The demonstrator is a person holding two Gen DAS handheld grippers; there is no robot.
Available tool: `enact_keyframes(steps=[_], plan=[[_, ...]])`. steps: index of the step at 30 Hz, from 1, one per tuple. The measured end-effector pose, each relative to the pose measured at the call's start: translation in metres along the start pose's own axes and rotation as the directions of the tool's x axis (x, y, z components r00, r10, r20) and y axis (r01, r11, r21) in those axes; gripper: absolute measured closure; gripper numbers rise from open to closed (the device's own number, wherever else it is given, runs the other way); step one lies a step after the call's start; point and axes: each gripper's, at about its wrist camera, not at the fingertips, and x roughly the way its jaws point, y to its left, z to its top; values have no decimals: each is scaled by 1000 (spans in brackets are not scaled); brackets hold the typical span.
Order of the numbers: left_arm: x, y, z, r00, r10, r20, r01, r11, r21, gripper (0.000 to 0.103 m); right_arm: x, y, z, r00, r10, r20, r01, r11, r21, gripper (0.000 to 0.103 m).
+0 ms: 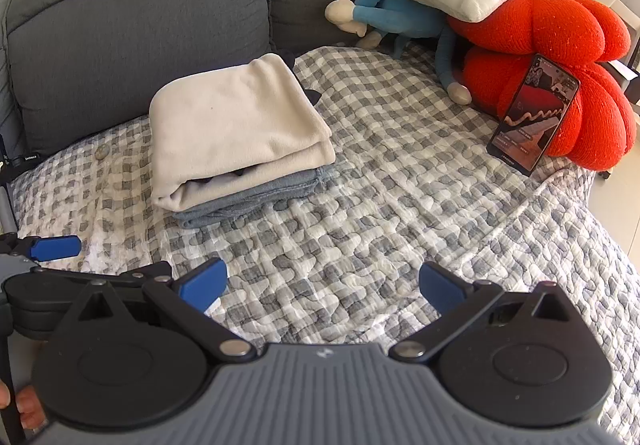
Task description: Fold clothes
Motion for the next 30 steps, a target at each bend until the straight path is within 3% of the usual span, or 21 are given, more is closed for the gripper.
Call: enact_keyframes(steps=[23, 28, 30], plan=[[-2, -1, -1, 1000, 4, 0, -4, 1000, 4, 1, -1, 1, -1, 1000, 6, -4, -6, 1000, -2, 0], [-15, -6, -3, 1000, 19, 5, -19, 1000, 3, 1, -17, 2, 2, 997, 70, -15, -70, 997, -17, 0], [-22, -7, -4, 1000, 22, 7, -22, 1000, -12, 1, -28, 4, 3, 998, 53, -13, -54, 997, -52, 0]])
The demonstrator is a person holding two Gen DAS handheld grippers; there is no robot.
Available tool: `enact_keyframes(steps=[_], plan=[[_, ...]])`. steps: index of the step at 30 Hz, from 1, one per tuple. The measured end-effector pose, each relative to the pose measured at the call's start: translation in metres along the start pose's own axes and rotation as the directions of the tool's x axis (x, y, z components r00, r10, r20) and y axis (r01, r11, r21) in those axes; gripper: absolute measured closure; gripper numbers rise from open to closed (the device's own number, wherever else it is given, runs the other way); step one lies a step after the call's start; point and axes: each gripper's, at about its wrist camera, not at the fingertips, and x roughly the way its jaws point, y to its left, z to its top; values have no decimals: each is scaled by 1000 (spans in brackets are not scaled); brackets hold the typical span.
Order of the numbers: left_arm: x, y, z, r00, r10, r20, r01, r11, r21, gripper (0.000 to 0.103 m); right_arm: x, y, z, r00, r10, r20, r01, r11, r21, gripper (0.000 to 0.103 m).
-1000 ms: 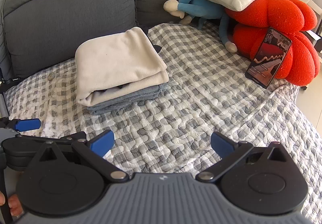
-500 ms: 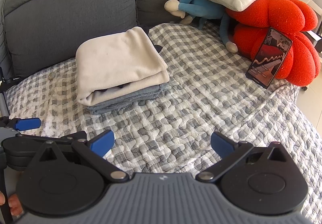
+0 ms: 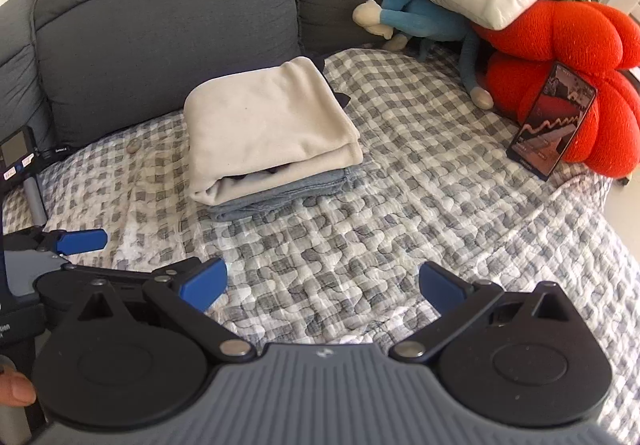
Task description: Fold clothes
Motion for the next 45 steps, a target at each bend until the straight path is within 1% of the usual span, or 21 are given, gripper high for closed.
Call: enact_keyframes(steps=[2, 4, 9, 12, 15, 19, 26, 33, 45], plan=[[-7, -1, -1, 1000, -3, -2, 3, 1000, -10, 1, -11, 1, 0, 999, -32, 5, 33, 999, -35, 0], [-14, -4, -2, 1000, 3, 0, -3, 1000, 1, 1, -20, -3, -4, 999, -44, 1, 44, 998, -45, 0], [-32, -15, -8, 1000, -6, 25, 5, 1000, 31, 1, -40, -22, -22, 999, -46, -20, 46, 999, 15, 0], [-41, -22, -10, 1000, -12, 29, 11, 999, 38, 1, -54, -28, -32, 999, -38, -5, 38, 998, 51, 0], [-50, -27, -11, 999, -21, 34, 19, 999, 37, 1, -67, -30, -40, 1000, -24, 14, 23, 998, 62, 0], [-58, -32, -11, 999, -8, 44, 7, 999, 34, 0, -78, -29, -47, 999, -26, 33, 24, 998, 66, 0], [-57, -34, -11, 1000, -3, 14, 3, 1000, 12, 0, -82, -36, -54, 998, -40, 50, 35, 995, 93, 0], [-51, -37, -10, 1000, -3, -12, 3, 1000, -1, 0, -80, -40, -55, 998, -27, 53, 21, 993, 119, 0], [-43, -40, -10, 999, 3, -35, -3, 1000, -8, 0, -74, -34, -54, 999, -15, 48, 10, 994, 105, 0]])
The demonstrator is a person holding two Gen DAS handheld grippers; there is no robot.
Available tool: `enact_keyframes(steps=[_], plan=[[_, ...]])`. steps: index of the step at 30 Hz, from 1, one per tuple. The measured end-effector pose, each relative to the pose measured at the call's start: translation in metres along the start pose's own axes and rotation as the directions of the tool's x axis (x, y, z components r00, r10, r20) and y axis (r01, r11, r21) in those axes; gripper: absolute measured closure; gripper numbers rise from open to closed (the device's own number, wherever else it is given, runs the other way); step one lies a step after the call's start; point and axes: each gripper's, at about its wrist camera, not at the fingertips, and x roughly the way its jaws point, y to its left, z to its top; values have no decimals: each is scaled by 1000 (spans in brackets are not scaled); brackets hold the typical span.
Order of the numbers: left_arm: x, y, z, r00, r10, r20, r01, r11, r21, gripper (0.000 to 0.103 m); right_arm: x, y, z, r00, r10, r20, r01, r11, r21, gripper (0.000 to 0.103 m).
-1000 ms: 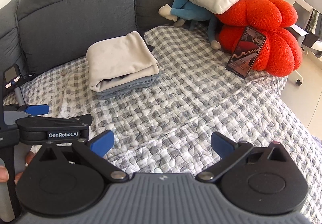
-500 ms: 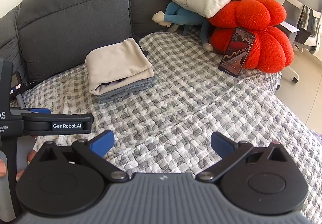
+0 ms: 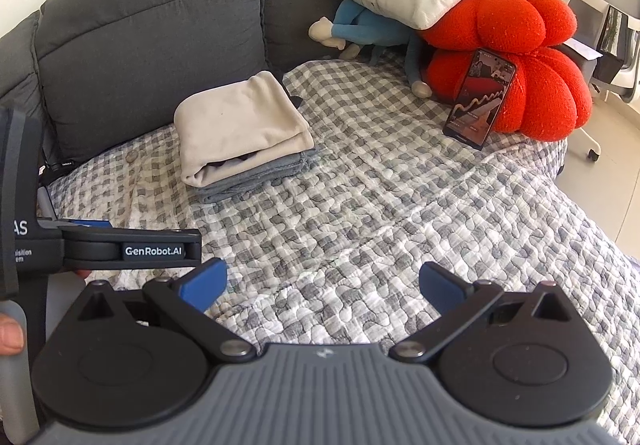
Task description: Fold clothes
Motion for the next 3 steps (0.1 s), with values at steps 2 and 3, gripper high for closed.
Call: enact_keyframes(steps=[2, 3], plan=[[1, -1, 0, 1000, -1, -2, 1, 1000, 1, 0, 1, 0, 0, 1000, 1, -3, -1, 1000, 2, 0], [2, -1, 0, 1000, -2, -3, 2, 1000, 1, 0, 2, 0, 0, 1000, 1, -4, -1, 1000, 4, 0]])
